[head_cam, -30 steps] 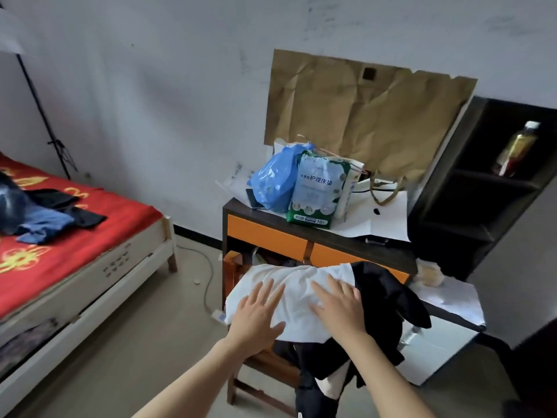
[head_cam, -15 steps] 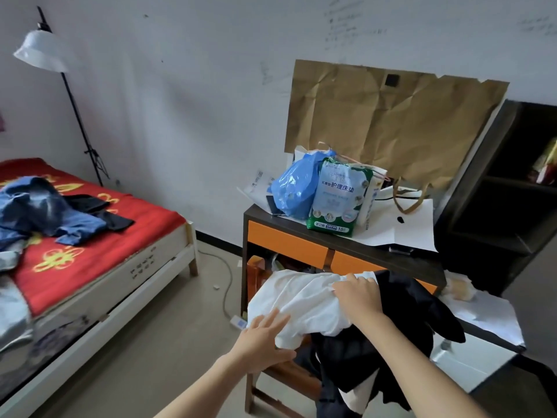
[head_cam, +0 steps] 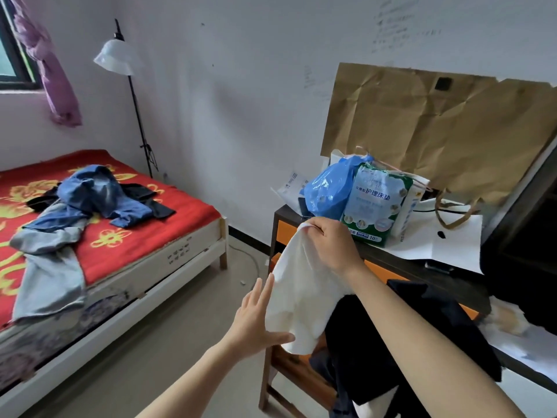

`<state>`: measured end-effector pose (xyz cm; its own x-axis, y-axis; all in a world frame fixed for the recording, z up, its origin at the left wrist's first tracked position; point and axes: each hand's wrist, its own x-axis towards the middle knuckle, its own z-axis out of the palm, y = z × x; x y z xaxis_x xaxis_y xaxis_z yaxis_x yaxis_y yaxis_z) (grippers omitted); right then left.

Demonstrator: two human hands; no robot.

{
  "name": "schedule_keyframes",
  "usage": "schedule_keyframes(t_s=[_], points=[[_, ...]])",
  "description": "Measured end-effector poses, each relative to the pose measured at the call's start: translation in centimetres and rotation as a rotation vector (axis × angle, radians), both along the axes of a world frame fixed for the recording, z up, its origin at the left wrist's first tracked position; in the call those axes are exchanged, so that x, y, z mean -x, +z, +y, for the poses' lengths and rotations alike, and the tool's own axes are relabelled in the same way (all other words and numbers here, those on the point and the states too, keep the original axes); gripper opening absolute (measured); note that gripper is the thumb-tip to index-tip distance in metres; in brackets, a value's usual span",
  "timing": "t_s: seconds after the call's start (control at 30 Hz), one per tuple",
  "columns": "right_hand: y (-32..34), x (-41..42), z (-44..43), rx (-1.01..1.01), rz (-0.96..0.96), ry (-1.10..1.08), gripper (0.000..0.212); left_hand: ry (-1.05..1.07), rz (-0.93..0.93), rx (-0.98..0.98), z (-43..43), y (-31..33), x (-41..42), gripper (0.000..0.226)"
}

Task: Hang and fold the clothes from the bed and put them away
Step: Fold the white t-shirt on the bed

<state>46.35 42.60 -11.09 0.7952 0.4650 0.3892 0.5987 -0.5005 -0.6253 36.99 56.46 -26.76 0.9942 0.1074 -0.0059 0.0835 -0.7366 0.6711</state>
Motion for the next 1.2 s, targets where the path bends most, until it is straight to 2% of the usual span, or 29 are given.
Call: schedule_keyframes(t_s=[0.13,0.27,0.3,0.37,0.4,0.53,0.67,0.73,0.9,1.03,1.2], points=[[2.9,1.2,1.5,-0.121,-0.030,0.130,0.022,0.105,-0.231,0.087,-0.1,0.9,0.5,0.122],[4.0,1.7,2.5,-0.217,0.015,0.207,0.022,0.289,-0.262,0.256,0.7,2.1,0.4,0.119],[3.9,1.7,2.7,-0.219,0.043,0.231,0.021,0.320,-0.255,0.306,0.8,2.4,0.5,0.107],[3.6,1.7,3.2,-0.226,0.095,0.282,0.020,0.328,-0.305,0.369,1.5,2.2,0.7,0.052],[3.4,1.6,3.4,-0.234,0.109,0.294,0.019,0.325,-0.318,0.362,1.7,2.1,1.0,0.034],[3.1,1.0,4.4,-0.245,0.124,0.336,0.016,0.355,-0.296,0.420,3.7,1.6,2.6,0.024],[3.3,0.6,6.3,-0.252,0.206,0.388,0.032,0.469,-0.349,0.499,7.0,2.5,5.0,0.038],[4.0,0.8,8.2,-0.250,0.248,0.452,0.035,0.576,-0.408,0.530,8.2,3.4,6.6,0.029],[6.8,2.2,13.6,-0.289,0.246,0.575,0.021,0.783,-0.525,0.610,10.6,7.1,10.8,0.021],[8.8,4.5,17.7,-0.330,0.256,0.689,0.018,0.864,-0.574,0.514,12.8,10.2,14.9,0.018],[10.1,7.4,21.4,-0.420,0.343,0.821,0.025,0.965,-0.647,0.359,14.6,12.6,20.2,0.017]])
